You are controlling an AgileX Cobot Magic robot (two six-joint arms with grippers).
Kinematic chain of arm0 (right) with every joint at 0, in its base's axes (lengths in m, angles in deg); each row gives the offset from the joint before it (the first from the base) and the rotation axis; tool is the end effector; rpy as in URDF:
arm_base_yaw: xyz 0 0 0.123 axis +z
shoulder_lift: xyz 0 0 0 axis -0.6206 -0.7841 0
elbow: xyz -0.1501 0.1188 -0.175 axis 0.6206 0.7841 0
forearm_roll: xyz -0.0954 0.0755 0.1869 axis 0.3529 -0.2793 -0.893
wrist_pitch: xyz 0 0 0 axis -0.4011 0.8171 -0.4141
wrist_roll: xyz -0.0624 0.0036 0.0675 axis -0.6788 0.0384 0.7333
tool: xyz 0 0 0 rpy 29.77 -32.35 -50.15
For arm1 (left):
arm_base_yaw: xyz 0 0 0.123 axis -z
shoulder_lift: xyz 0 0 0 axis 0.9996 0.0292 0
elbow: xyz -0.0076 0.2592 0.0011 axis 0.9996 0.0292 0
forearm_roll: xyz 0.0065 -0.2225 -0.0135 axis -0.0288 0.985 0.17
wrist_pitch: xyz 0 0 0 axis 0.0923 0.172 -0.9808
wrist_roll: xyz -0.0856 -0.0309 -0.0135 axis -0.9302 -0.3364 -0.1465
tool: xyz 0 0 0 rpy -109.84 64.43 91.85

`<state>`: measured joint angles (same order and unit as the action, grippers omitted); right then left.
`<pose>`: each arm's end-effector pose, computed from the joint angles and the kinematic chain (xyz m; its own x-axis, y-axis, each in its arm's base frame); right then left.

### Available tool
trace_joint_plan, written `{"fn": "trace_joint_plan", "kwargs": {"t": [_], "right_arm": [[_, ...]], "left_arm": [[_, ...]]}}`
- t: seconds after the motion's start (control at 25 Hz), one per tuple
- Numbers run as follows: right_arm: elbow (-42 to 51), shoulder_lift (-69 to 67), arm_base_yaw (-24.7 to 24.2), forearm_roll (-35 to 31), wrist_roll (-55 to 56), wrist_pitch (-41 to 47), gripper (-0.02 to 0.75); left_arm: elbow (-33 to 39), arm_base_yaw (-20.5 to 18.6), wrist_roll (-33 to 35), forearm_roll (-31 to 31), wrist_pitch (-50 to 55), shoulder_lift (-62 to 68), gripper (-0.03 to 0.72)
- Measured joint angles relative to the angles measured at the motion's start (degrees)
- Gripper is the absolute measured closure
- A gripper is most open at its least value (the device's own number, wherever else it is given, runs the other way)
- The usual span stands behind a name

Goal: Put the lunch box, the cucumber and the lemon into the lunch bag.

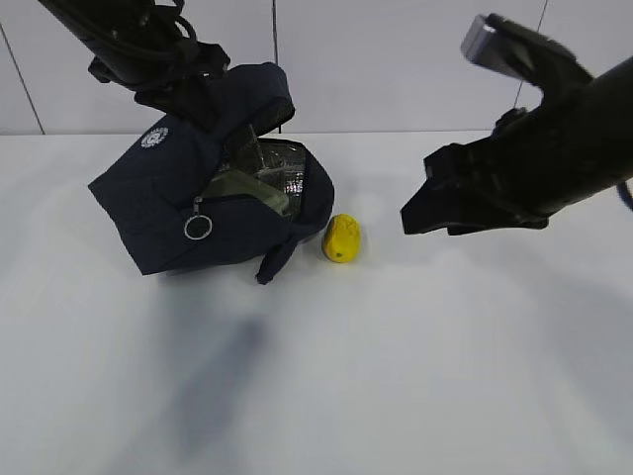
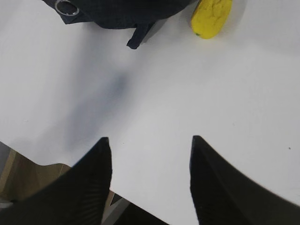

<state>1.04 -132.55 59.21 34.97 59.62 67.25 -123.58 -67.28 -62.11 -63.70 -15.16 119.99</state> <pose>0.2406 0.1266 0.2717 -0.8309 -0.1625 -0.5322 -0.4032 0.8350 0.3746 0.3614 -0.1678 0.2713 -0.8158 0.2975 -0.4960 0.4668 0.8450 -0.2608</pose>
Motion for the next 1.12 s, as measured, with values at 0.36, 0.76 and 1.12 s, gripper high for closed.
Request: {"fn": "trace_joint_plan", "kwargs": {"t": [0.36, 0.76, 1.12], "right_arm": [[0.0, -12.0, 0.0, -4.8, -3.1, -9.8, 0.266], [-3.4, -20.5, 0.0, -7.8, -3.3, -17.1, 0.190], [-9.5, -26.7, 0.0, -8.6, -3.8, -17.0, 0.190]], "left_arm": [[-0.1, 0.0, 0.0, 0.0, 0.0, 0.0, 0.692], [-0.1, 0.0, 0.0, 0.1, 0.0, 0.0, 0.692], [-0.1, 0.0, 0.0, 0.1, 0.0, 0.0, 0.692]]}}
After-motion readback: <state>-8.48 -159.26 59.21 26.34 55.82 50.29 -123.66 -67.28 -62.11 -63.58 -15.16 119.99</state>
